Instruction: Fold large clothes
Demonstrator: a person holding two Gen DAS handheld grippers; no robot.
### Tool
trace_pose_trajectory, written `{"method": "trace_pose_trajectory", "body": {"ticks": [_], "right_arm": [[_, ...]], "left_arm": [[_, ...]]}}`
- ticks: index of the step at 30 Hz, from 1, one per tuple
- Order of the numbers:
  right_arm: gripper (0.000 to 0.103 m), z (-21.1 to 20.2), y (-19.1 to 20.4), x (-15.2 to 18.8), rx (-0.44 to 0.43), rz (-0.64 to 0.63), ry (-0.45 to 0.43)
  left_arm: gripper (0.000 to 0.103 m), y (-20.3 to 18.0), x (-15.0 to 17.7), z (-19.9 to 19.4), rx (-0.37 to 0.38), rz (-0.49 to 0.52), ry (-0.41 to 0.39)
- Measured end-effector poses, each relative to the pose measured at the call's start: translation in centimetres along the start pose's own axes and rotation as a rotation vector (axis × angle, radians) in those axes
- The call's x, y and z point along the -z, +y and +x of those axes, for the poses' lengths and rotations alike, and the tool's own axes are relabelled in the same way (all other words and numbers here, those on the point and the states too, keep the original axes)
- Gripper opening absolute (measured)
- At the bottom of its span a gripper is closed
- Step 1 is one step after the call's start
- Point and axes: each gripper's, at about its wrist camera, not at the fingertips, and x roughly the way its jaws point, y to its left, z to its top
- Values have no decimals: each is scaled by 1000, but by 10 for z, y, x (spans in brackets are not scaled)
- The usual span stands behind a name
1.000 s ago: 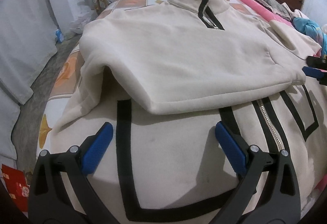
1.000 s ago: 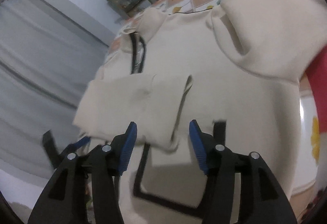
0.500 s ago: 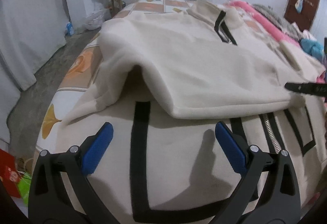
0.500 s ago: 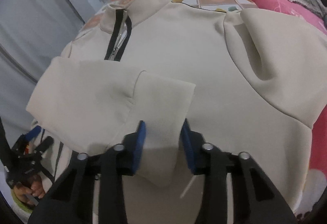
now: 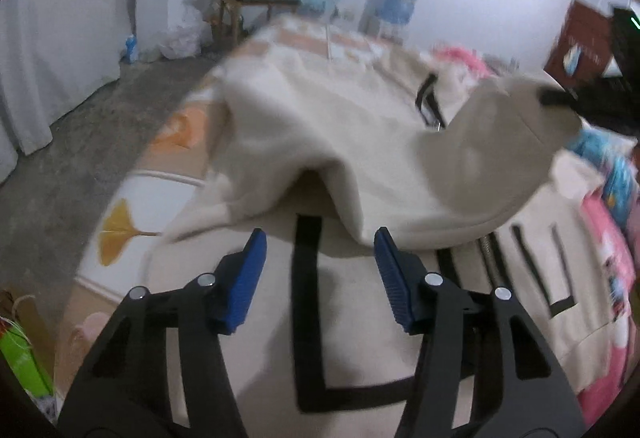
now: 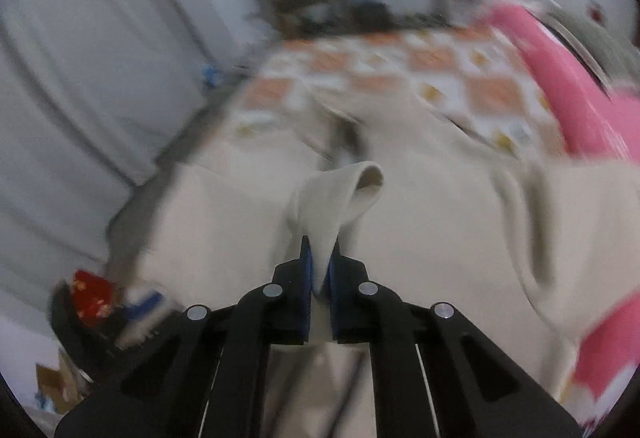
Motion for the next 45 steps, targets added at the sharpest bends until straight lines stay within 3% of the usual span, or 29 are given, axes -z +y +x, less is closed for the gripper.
{"method": "trace_pose_trajectory", "body": {"ticks": [2,5,8,11,13,16,19,25,29,32,38,42,45], "right_arm": [[7,0,51,-34,-62,-92,-32],[5,-9,123,-78,-180,-205,-94],[5,-30,188,-118,-296,-293,-172],[5,-47,226,-144,-394,-326,-216],[5,-52,229,-148,-398,-341,-246],[5,-39,192,-143,-376,-305,-225],[5,-26,119,-134,-310,-206,-197],[5,-18,-71,-76,-142,59,-152],[5,12,-150,-21,-89,211,-34],[5,29,-172,-3,-96,264,-3],[5,16,-179,-2,-201,288,-70],[5,32,-202,15,-198,398,10],[5,19,-201,22,-261,428,-7]], "left_arm": [[53,5,0,-16,14,-22,-43],[53,7,0,-22,31,-33,-43],[44,8,-5,-23,36,-55,-51],[33,11,-13,-16,22,-90,-48],[26,14,-16,-4,-12,-103,-24],[14,24,-17,22,-41,-150,44],[6,30,-17,34,-69,-167,73],[6,25,-19,37,-118,-137,83],[6,23,-19,40,-145,-130,87],[6,19,-21,43,-161,-116,96],[6,20,-21,41,-190,-94,115],[6,17,-21,39,-208,-60,128],[7,11,-24,33,-226,3,133]]}}
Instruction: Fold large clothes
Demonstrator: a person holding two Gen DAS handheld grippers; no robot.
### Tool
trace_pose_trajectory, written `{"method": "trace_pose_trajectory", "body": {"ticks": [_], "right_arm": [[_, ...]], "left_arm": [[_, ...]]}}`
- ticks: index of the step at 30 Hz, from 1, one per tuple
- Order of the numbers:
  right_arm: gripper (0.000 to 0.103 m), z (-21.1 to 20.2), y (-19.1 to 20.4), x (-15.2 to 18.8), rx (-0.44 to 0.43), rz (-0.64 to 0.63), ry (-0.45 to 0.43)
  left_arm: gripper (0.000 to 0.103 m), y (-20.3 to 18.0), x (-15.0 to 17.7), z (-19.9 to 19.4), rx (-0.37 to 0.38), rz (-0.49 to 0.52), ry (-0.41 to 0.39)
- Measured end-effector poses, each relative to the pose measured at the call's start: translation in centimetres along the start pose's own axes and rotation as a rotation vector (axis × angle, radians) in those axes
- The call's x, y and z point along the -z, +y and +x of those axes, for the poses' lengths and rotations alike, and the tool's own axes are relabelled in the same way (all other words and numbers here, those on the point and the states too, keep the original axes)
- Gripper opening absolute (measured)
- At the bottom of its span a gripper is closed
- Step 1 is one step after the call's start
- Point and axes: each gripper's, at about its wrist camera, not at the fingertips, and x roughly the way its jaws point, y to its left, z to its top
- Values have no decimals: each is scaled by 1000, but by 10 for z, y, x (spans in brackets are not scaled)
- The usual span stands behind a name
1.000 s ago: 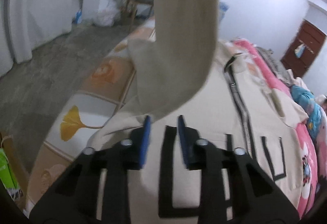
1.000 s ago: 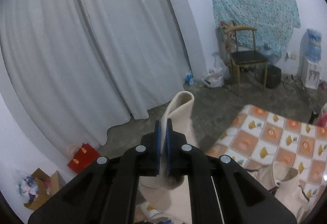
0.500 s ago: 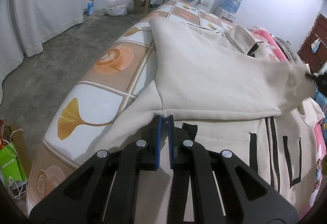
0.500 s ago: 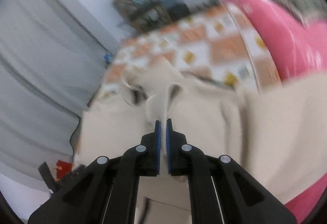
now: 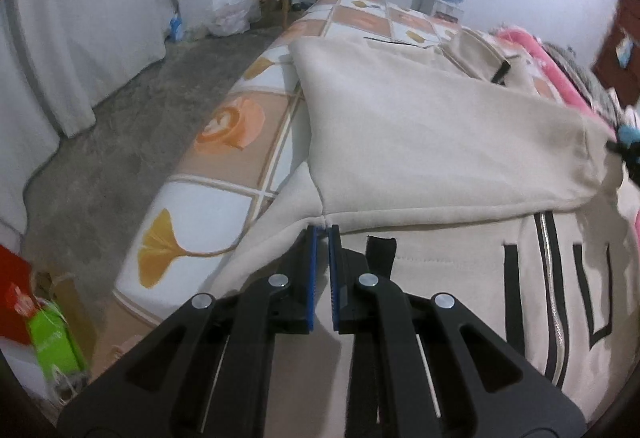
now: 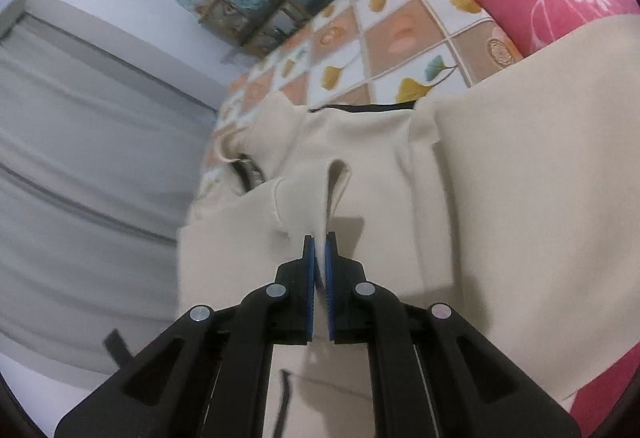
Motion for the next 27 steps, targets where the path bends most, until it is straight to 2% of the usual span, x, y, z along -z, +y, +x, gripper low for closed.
{"method": "trace_pose_trajectory", "body": {"ticks": [2,4,7,9,11,14,15,18,21,27], "right_arm": [[5,-4,3,3,-4,-8,-5],[5,3,-5,3,31,-3,14],[5,21,-26,3,99,36,57],[5,26,-20,6,179,-33,57],[6,28,-11,9,222,-94,59],[7,33,-3,13,292,-179,67],[7,37,-1,14,316,-202,76],[6,44,-3,13,342,-236,91],[5,30,7,11,298,-239,73],[5,-6,16,8,91,-173,65]], "left_arm": [[11,-2,1,-8,-13,44,-13],[18,-6,0,-11,-29,90,-14],[19,-13,1,-6,-73,152,-1],[19,-18,2,-1,-118,196,5],[19,-23,2,4,-149,219,9],[16,-24,3,6,-171,233,-4],[12,-26,3,5,-175,244,-16],[6,-29,4,4,-207,260,-44],[1,-30,2,-3,-218,247,-73],[0,-28,-5,-22,-222,223,-96]]}}
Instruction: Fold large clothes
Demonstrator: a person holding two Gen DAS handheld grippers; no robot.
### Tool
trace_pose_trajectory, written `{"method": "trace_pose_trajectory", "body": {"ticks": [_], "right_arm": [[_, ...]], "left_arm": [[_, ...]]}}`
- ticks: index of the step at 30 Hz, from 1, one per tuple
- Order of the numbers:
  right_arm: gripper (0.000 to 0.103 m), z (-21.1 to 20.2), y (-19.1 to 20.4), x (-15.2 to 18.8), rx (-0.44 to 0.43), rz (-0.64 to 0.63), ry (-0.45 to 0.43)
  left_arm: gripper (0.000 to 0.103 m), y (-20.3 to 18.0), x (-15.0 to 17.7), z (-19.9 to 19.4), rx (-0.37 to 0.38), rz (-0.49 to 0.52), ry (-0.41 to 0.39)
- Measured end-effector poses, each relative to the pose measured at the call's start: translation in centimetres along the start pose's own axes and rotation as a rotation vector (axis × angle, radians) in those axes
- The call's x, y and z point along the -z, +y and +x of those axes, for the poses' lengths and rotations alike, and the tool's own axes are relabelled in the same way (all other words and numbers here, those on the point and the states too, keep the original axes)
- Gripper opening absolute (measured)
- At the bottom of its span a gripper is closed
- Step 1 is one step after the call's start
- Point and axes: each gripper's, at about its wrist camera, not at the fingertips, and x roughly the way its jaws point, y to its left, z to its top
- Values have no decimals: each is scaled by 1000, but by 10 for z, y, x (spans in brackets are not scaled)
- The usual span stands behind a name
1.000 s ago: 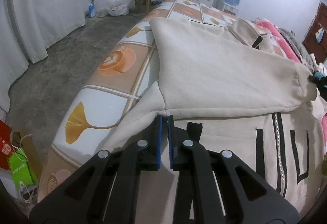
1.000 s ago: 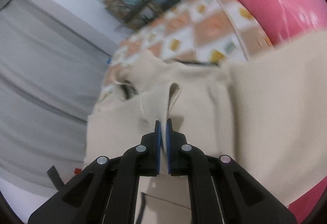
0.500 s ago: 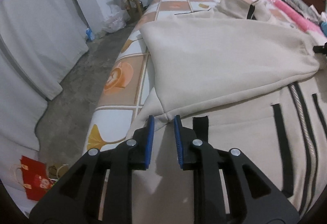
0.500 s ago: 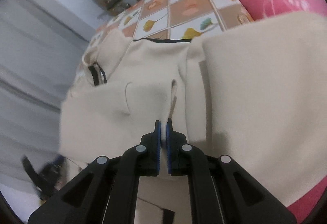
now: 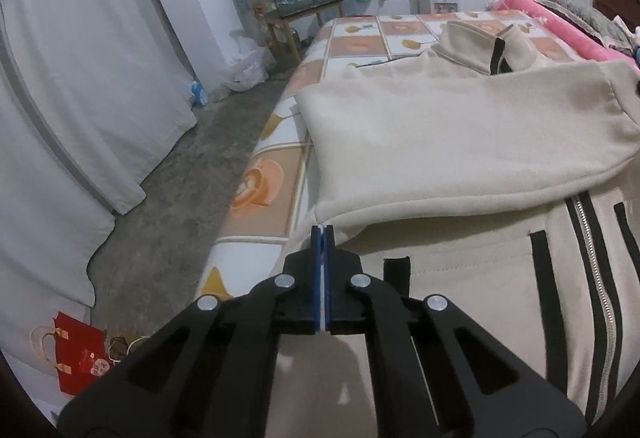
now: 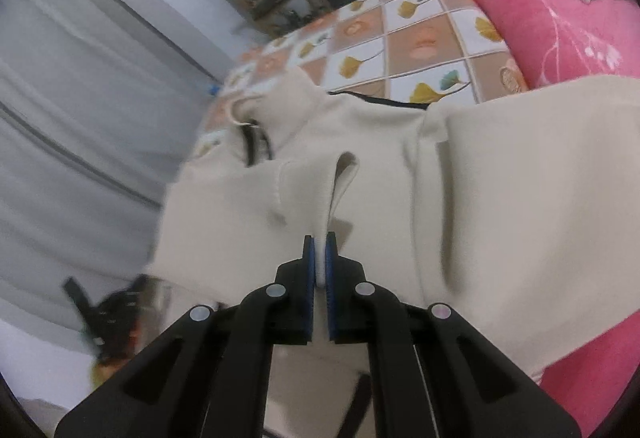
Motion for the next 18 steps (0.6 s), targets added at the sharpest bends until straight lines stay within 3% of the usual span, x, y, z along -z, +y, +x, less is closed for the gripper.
{"method": "trace_pose_trajectory", "body": {"ticks": [2,5,11,15,18], "right_arm": [[5,8,-11,1,-6,24,33],[5,35,-32,5,59,50,98],[5,33,-19,5,146,-51,31],[8,49,-24,5,246,-83,68],[11,33,-14,8,282,-120,15]], "left_arm": [[0,1,-1,1,9,-5,13],[0,1,1,5,8,0,32],[1,-1,2,6,21,-4,37],[2,6,3,2,61,-42,56],[21,24,3,-20,116,-95,35]]}}
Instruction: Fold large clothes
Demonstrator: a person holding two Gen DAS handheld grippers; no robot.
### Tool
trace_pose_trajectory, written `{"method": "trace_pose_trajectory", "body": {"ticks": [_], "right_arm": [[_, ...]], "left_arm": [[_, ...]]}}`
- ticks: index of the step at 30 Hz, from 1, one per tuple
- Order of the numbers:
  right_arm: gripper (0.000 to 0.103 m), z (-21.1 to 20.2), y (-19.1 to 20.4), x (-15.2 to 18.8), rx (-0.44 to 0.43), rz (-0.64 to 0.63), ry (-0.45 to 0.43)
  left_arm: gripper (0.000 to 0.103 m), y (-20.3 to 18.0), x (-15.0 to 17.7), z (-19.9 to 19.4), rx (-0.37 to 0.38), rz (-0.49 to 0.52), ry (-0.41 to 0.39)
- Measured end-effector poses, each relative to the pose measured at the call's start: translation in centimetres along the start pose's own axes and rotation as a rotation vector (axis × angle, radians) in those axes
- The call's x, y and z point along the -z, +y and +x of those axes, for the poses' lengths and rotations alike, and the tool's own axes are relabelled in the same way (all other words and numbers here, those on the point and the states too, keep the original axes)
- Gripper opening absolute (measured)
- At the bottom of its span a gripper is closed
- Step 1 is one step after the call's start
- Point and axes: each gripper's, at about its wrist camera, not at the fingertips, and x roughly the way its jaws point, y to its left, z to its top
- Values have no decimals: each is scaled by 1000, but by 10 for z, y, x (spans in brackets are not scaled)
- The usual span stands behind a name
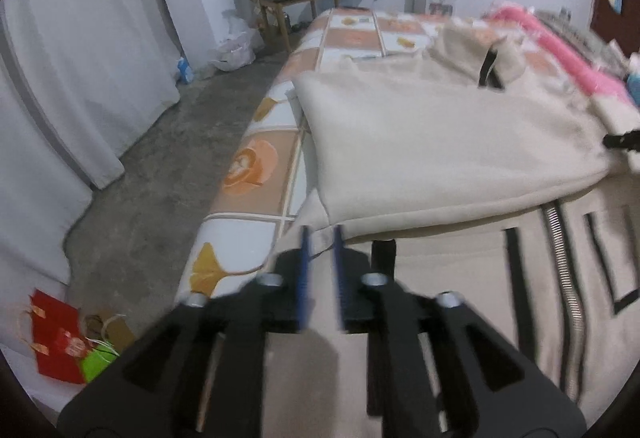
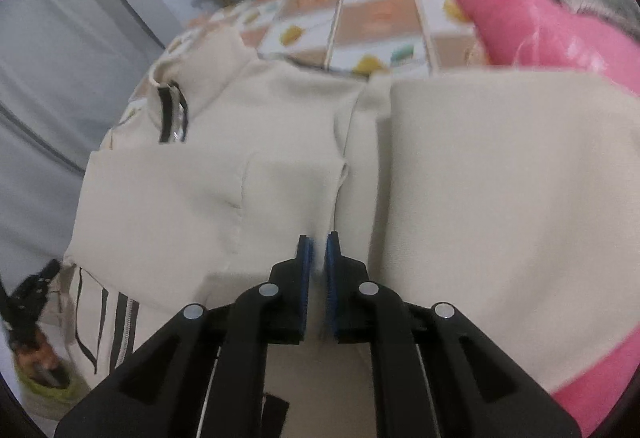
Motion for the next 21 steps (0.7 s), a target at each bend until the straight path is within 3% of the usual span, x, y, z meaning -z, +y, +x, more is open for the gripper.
{"method": "trace_pose_trajectory", "body": {"ticks": [4,6,9,11,15,19,20,21], "right_arm": [[17,-33,13,1,-14,-12,-75],[34,-34,25,0,-22,-36,-82],[40,-15,51,0,-16,-103,-60],[41,4,62,-1,-37,-109,-29],[46,37,76,-1,35,-138,1],[50,44,80,-2,101,-183,-33],[50,43,80,-1,122,-182,-26],[51,42,80,0,138,-176,-20]], "left_arm": [[25,15,-19,-31,63,-30,-75],[37,15,-37,-31,109,-32,-104],[52,3,-66,-4,193,-34,-78],[53,-10,-81,25,219,-16,-30],[59,-34,-99,80,211,35,15],[62,-37,-97,138,130,29,118],[64,-35,-97,135,132,22,74],[64,-36,-97,137,120,29,92]]}}
